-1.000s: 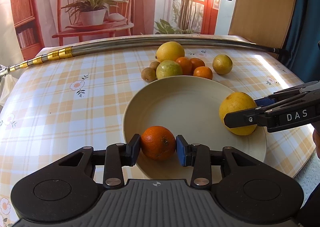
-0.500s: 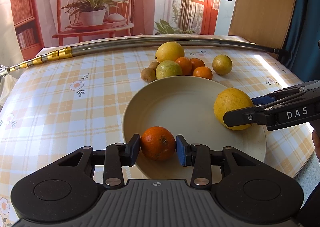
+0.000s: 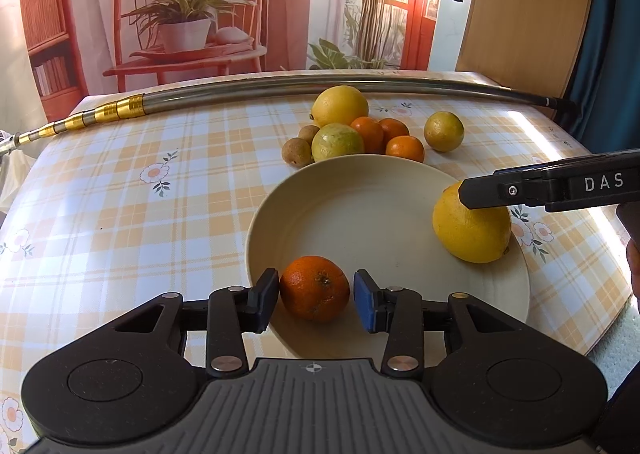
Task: Organize fruits
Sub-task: 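Open the right tool to drop the grapefruit while the left tool releases the orange into the bowl, then grasp a brown kiwi with the left tool while the right tool moves toward a lemon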
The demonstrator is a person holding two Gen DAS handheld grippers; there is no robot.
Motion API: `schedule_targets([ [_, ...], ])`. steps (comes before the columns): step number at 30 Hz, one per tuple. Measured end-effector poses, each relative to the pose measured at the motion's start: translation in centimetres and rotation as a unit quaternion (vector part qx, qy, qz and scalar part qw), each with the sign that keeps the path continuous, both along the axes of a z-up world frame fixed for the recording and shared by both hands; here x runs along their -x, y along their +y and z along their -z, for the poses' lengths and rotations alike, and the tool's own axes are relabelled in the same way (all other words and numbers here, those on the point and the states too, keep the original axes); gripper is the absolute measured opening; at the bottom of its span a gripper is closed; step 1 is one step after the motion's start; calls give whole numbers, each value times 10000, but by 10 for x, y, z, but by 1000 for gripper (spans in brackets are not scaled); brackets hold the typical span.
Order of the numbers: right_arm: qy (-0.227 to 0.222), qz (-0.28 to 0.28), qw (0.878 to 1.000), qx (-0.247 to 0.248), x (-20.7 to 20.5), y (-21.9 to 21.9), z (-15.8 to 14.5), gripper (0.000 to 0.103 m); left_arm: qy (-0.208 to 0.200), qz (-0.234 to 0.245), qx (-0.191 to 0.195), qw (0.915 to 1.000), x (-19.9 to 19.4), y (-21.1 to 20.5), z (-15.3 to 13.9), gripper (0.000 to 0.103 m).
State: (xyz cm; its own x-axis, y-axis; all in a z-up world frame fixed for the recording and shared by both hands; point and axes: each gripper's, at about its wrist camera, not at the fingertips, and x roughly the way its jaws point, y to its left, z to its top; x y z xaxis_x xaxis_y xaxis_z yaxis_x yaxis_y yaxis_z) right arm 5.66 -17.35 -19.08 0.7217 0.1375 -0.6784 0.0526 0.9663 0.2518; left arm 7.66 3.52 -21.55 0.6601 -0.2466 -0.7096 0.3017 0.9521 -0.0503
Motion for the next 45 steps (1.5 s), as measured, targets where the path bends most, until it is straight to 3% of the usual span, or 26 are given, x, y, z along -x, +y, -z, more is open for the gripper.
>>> schedule_targets([
  [2, -67, 53, 10000, 48, -1, -3, -3, 60, 4, -20, 122, 9999, -2, 4, -5, 51],
  [10, -214, 158, 9992, 313, -9, -12, -9, 60, 16, -207, 742, 9970, -29, 23, -30, 51],
  [21, -523, 319, 9968, 523, -27, -30, -16, 61, -703, -178, 527, 9960, -73, 18, -57, 51],
  [27, -471, 475, 9971, 358, -33, -42, -6, 61, -194, 158, 432, 9988, -105, 7, -36, 46],
  [30, -432, 508, 9973, 316, -35, -44, -2, 61, -105, 192, 168, 9996, -118, 2, -23, 37],
  [34, -401, 592, 9971, 245, -35, -48, 3, 61, -19, 247, 35, 9997, -134, 2, -11, 35],
  [39, -365, 668, 9970, 146, -35, -54, 7, 61, 58, 315, 89, 9994, -145, 3, 0, 35],
  [45, -334, 722, 9968, 48, -36, -58, 11, 61, 329, 428, 421, 9977, -155, 6, 6, 33],
])
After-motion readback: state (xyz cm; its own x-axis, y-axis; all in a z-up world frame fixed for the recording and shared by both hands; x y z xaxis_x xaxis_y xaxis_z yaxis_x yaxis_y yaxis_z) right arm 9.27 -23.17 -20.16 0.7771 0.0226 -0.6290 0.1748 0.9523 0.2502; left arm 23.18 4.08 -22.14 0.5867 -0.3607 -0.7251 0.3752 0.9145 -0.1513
